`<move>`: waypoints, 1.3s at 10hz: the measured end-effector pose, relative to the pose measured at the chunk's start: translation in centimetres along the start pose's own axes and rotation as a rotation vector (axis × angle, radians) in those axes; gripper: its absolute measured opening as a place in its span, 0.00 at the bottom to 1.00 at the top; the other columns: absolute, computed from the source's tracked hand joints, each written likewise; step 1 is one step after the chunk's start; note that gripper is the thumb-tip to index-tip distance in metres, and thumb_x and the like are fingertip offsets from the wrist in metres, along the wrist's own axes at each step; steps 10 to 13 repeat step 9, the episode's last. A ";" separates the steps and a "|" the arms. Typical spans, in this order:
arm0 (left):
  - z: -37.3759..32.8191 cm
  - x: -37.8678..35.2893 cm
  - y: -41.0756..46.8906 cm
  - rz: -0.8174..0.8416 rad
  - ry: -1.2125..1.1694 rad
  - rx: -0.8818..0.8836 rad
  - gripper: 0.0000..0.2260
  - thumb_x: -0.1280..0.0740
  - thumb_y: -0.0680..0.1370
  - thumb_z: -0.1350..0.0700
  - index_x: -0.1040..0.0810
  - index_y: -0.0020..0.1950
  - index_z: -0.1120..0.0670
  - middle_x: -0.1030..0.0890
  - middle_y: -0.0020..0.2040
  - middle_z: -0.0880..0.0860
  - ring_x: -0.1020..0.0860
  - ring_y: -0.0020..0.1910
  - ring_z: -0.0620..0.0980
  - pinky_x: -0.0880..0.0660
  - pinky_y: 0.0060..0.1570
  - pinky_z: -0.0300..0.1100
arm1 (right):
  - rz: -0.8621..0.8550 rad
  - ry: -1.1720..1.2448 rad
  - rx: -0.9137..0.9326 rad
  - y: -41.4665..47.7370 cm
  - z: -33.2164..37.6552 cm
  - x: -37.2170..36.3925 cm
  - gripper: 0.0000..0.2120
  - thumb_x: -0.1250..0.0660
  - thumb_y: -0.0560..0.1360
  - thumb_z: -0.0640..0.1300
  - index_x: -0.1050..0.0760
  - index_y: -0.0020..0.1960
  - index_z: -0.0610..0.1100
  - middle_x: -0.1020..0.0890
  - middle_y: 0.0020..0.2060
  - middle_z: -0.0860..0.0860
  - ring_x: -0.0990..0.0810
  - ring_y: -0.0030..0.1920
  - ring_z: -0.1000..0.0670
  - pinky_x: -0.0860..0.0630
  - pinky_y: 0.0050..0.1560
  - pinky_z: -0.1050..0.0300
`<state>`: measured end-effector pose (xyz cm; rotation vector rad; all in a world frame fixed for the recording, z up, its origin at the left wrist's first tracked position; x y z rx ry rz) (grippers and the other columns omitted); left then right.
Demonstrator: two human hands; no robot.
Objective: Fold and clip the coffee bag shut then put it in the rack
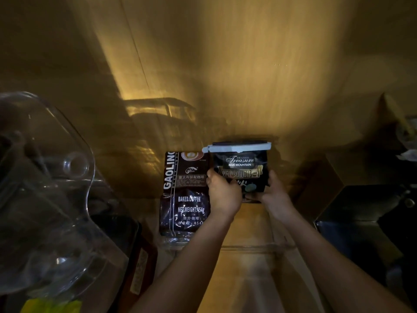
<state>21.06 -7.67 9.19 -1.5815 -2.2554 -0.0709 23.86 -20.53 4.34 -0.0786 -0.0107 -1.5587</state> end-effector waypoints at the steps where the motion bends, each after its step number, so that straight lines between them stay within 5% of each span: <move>1: -0.5 -0.4 0.4 -0.015 -0.020 0.009 0.24 0.37 0.74 0.63 0.43 0.66 0.61 0.33 0.64 0.64 0.31 0.62 0.64 0.31 0.63 0.56 | -0.007 -0.022 -0.006 1.0 -0.3 -0.3 0.30 0.28 0.60 0.24 0.32 0.53 0.48 0.23 0.46 0.55 0.24 0.50 0.53 0.24 0.41 0.63; 6: -0.3 -1.2 0.1 0.003 -0.049 0.010 0.39 0.32 0.73 0.59 0.58 0.72 0.60 0.51 0.75 0.62 0.51 0.73 0.60 0.49 0.71 0.50 | -0.112 -0.228 0.065 1.1 -1.1 -0.5 0.22 0.25 0.62 0.34 0.30 0.49 0.50 0.21 0.50 0.44 0.22 0.50 0.45 0.25 0.49 0.50; 7: -0.4 -1.1 -0.6 0.019 -0.075 0.014 0.39 0.32 0.73 0.58 0.57 0.73 0.56 0.51 0.75 0.60 0.51 0.74 0.59 0.49 0.71 0.52 | -0.120 -0.323 0.053 0.6 -1.0 -0.4 0.18 0.27 0.65 0.36 0.30 0.47 0.52 0.20 0.47 0.44 0.22 0.47 0.45 0.30 0.43 0.56; 9: -1.7 0.5 -1.8 0.011 -0.080 -0.104 0.32 0.32 0.72 0.57 0.46 0.72 0.53 0.40 0.72 0.58 0.40 0.70 0.57 0.40 0.70 0.52 | -0.066 -0.538 -0.067 -0.4 0.1 0.7 0.19 0.30 0.69 0.43 0.29 0.58 0.42 0.22 0.57 0.42 0.24 0.55 0.41 0.30 0.49 0.53; 13: -1.7 0.5 -1.8 0.011 -0.080 -0.104 0.32 0.32 0.72 0.57 0.46 0.72 0.53 0.40 0.72 0.58 0.40 0.70 0.57 0.40 0.70 0.52 | -0.066 -0.538 -0.067 -0.4 0.1 0.7 0.19 0.30 0.69 0.43 0.29 0.58 0.42 0.22 0.57 0.42 0.24 0.55 0.41 0.30 0.49 0.53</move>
Point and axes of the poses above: each hand's wrist, its own y-axis towards the middle knuckle, its own x-axis out of the back of the hand, z = x × y, the point moved 3 cm from there along y, towards the middle knuckle
